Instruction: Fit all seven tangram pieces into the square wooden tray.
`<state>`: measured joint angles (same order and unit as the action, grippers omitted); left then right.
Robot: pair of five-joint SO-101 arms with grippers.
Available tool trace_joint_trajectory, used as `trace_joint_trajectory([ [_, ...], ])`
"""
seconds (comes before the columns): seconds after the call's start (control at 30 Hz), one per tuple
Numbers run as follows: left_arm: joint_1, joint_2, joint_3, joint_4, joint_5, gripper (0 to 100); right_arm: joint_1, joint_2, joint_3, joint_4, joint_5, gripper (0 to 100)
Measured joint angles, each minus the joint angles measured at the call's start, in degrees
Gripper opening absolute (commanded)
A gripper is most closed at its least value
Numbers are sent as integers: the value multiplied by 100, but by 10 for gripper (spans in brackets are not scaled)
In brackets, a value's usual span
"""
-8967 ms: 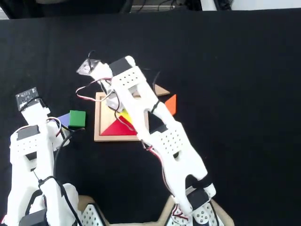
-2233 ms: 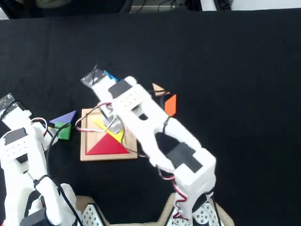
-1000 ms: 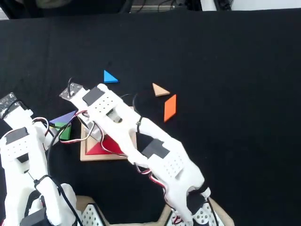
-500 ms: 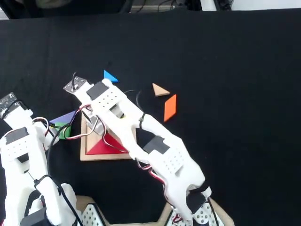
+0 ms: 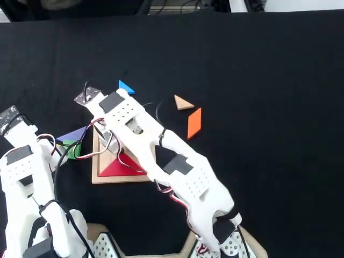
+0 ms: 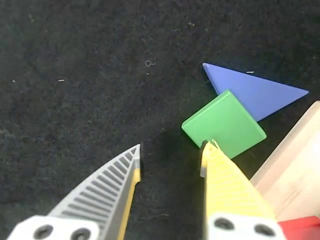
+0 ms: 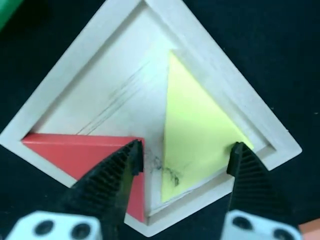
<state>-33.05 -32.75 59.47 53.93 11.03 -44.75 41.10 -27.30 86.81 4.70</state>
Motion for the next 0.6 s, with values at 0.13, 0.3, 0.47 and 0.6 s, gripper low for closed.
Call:
trace_joint_trajectory([
  [0.13, 0, 0, 0, 0, 0, 202, -79, 0, 0, 9, -26, 273],
  [0.3, 0, 0, 0, 0, 0, 202, -79, 0, -413, 378, -26, 273],
  [0.47, 0, 0, 0, 0, 0, 202, -79, 0, -862, 800, -26, 273],
  [0.6, 0, 0, 0, 0, 0, 202, -70, 0, -888, 818, -26, 273],
])
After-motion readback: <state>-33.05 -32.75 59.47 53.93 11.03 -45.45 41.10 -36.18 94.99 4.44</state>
